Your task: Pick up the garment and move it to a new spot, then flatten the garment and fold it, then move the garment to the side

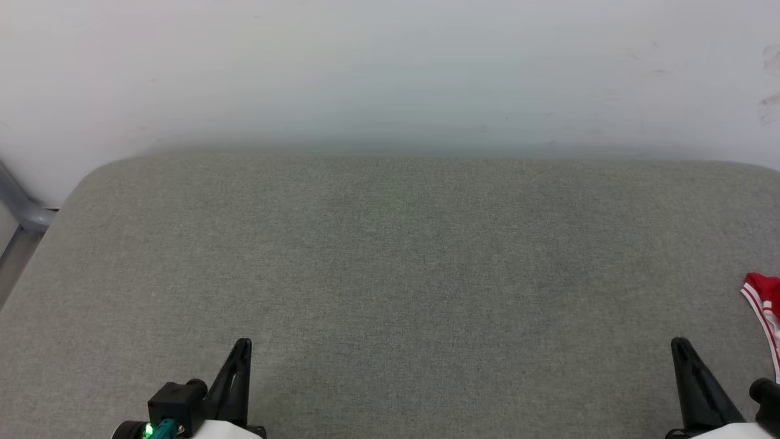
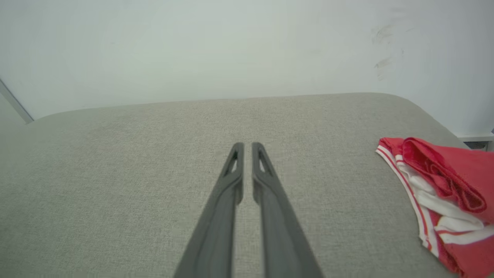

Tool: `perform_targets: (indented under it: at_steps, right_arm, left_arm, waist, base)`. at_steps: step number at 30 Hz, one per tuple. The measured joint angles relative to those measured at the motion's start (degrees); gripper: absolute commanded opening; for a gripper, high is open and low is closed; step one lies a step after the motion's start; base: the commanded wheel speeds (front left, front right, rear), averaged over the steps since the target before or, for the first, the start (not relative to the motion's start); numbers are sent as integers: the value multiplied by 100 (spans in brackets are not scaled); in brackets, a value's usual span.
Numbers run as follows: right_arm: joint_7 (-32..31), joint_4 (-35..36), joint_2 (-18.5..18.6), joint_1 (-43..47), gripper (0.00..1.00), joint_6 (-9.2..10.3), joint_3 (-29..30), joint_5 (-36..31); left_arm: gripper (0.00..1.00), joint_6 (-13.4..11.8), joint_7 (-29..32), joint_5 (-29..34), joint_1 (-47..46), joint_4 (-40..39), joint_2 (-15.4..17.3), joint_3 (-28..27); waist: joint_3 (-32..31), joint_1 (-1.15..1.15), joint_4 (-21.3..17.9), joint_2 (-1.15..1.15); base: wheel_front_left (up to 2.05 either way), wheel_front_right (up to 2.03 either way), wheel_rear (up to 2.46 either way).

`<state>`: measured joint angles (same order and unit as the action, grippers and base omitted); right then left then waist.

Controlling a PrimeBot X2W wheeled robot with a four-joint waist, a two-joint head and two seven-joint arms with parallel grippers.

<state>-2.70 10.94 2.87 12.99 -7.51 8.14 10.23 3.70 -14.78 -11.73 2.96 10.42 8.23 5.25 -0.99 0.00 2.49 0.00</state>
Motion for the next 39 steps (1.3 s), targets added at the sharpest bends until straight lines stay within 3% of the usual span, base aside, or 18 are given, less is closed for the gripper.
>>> perform_targets:
  at_steps: [22,39]
  right_arm:
    - [-37,-757,19,-446,0,0,-132,2420]
    - [-86,-1169,43,-779,0,1,-186,3833]
  left_arm:
    - [0,85,623,-2309,-144,149,-164,-331]
    - [0,144,979,-3678,-324,203,-252,-533]
  waist:
    - [22,0,-47,0]
    - [38,0,-81,0]
  base:
    - [0,0,0]
    - [0,0,0]
